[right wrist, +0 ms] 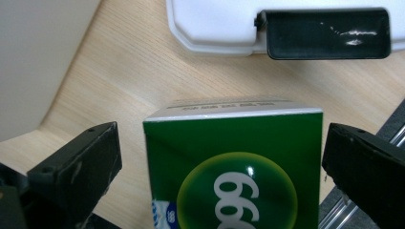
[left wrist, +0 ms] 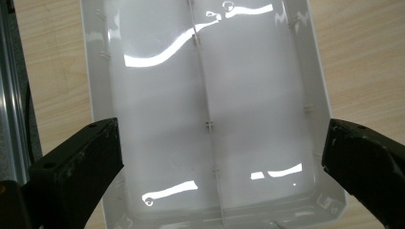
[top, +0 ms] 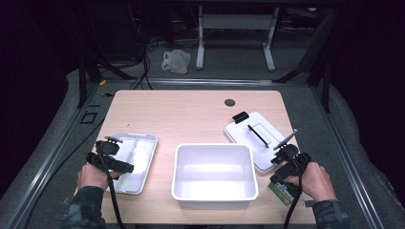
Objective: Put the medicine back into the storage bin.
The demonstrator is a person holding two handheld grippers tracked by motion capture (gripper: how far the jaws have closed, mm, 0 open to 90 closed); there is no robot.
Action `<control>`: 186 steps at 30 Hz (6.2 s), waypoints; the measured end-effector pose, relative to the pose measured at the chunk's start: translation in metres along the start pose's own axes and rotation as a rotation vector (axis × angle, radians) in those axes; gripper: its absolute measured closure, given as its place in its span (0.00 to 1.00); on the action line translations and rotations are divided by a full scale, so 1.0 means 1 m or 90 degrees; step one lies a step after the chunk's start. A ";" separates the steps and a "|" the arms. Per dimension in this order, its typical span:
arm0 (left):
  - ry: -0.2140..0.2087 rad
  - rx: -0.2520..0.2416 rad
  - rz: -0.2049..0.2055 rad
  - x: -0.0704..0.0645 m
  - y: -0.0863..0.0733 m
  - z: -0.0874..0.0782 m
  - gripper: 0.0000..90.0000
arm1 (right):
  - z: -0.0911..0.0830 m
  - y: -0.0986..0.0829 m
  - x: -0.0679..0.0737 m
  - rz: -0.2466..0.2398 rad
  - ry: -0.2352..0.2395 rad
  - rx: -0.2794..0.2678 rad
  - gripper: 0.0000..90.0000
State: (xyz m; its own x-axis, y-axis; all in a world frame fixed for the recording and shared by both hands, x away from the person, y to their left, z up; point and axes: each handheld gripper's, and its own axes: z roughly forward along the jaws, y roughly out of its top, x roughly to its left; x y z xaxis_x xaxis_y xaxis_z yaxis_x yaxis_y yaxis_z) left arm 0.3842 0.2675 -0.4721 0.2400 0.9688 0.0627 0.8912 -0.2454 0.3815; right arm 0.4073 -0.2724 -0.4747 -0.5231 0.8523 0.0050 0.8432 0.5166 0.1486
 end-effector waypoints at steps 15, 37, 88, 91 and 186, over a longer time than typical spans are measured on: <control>-0.017 0.006 0.023 -0.009 -0.003 0.007 0.00 | 0.027 0.001 -0.001 0.004 -0.002 0.040 0.02; -0.022 0.008 0.034 -0.010 -0.001 0.008 0.00 | 0.029 0.002 -0.001 -0.013 -0.006 0.049 0.17; -0.036 0.005 0.080 -0.014 0.001 0.011 0.00 | -0.080 0.033 0.036 -0.437 -0.003 0.011 0.17; -0.038 0.005 0.079 -0.013 0.001 0.011 0.00 | -0.088 0.036 0.039 -0.448 0.002 0.010 0.17; -0.044 0.021 0.099 -0.014 0.002 0.015 0.00 | 0.023 0.101 0.158 -0.624 0.020 0.061 0.16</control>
State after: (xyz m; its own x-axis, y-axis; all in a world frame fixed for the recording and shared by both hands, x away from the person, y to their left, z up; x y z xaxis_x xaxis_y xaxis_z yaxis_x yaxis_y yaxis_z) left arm 0.3882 0.2527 -0.4857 0.4012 0.9144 0.0544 0.8529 -0.3946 0.3420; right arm 0.4130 -0.0835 -0.4812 -0.9979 0.0409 -0.0506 0.0399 0.9990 0.0206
